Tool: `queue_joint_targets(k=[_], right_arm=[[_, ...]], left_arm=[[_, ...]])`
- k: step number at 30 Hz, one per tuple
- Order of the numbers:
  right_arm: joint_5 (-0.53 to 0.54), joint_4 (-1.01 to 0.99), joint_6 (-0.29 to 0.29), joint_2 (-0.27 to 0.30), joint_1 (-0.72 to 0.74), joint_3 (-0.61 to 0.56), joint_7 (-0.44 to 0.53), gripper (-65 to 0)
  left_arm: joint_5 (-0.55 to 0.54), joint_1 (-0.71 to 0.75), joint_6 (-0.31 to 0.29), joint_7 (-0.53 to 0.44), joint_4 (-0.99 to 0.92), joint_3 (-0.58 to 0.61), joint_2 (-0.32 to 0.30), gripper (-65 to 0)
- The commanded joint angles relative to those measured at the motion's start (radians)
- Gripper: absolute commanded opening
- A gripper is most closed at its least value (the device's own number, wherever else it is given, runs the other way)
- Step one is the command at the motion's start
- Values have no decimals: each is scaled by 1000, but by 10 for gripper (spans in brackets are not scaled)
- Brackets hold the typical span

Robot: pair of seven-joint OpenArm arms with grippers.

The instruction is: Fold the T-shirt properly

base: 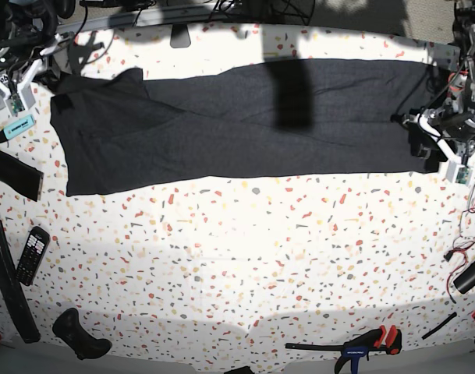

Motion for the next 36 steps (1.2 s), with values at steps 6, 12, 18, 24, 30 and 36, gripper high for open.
queue_joint_targets(k=[6, 12, 18, 24, 30, 36], right_arm=[[4, -12, 4, 14, 0, 9, 17, -650], [13, -14, 4, 14, 5, 9, 20, -650], [34, -14, 4, 14, 4, 9, 4, -650], [34, -13, 4, 18, 4, 9, -12, -650], [37, -14, 4, 29, 5, 9, -13, -650], [99, -14, 4, 30, 4, 9, -14, -650]], left_arm=[[51, -9, -9, -23, 9, -6, -17, -408], [20, -9, -120, -43, -57, -6, -80, -345], [-55, -9, -119, -68, -115, -6, -135, -340], [-96, -11, -116, -69, -115, -6, -134, -340], [-98, -16, -78, -68, -115, -6, -134, -340], [-52, -17, -65, -69, -116, -6, -134, -340]])
